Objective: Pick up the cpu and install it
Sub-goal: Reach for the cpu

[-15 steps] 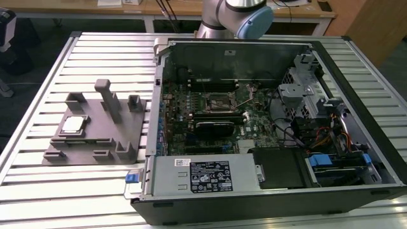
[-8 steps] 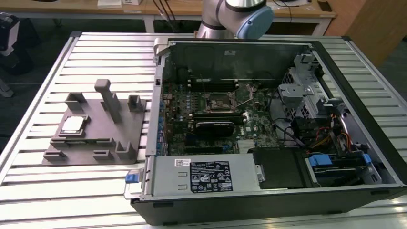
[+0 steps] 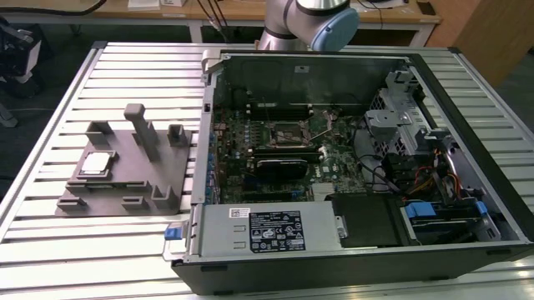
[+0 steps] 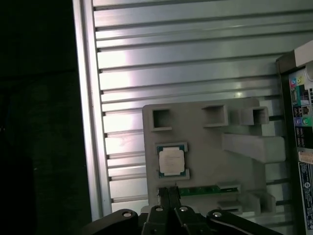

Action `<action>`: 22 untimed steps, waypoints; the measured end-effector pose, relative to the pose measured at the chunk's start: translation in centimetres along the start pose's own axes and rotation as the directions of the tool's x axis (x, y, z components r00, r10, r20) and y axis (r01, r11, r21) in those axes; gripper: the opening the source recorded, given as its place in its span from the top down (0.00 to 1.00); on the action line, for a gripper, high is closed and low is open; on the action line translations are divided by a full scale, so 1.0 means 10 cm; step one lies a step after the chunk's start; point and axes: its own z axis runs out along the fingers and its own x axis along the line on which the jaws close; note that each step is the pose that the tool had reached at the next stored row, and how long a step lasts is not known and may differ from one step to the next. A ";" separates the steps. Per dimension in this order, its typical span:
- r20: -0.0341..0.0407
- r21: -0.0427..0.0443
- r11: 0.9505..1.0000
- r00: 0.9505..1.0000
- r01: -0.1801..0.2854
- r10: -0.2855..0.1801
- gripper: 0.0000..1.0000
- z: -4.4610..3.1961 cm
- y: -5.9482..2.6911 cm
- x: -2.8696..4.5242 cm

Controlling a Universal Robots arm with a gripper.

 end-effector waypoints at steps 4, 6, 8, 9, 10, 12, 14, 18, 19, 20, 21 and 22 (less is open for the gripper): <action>0.000 0.000 1.000 1.000 0.000 0.000 0.89 0.075 0.004 -0.063; 0.000 0.000 1.000 1.000 0.000 0.000 0.89 0.112 0.007 -0.093; 0.000 0.000 1.000 1.000 0.000 0.000 0.89 0.149 0.008 -0.120; 0.000 0.000 1.000 1.000 0.000 0.000 0.89 0.169 0.010 -0.136; 0.000 0.000 1.000 1.000 0.000 0.000 0.89 0.186 0.010 -0.150; 0.000 0.000 1.000 1.000 0.000 0.000 0.89 0.224 0.012 -0.176; 0.000 0.000 1.000 1.000 0.000 0.000 0.89 0.262 0.012 -0.196; -0.001 0.000 1.000 1.000 0.000 0.000 0.89 0.335 0.014 -0.231; -0.001 0.000 1.000 1.000 0.000 0.000 0.89 0.352 0.014 -0.238; -0.001 0.000 1.000 1.000 0.000 0.000 0.89 0.371 0.014 -0.245; -0.001 0.000 1.000 1.000 0.000 0.000 0.89 0.389 0.014 -0.249; -0.001 0.000 1.000 1.000 0.000 0.000 0.89 0.408 0.014 -0.254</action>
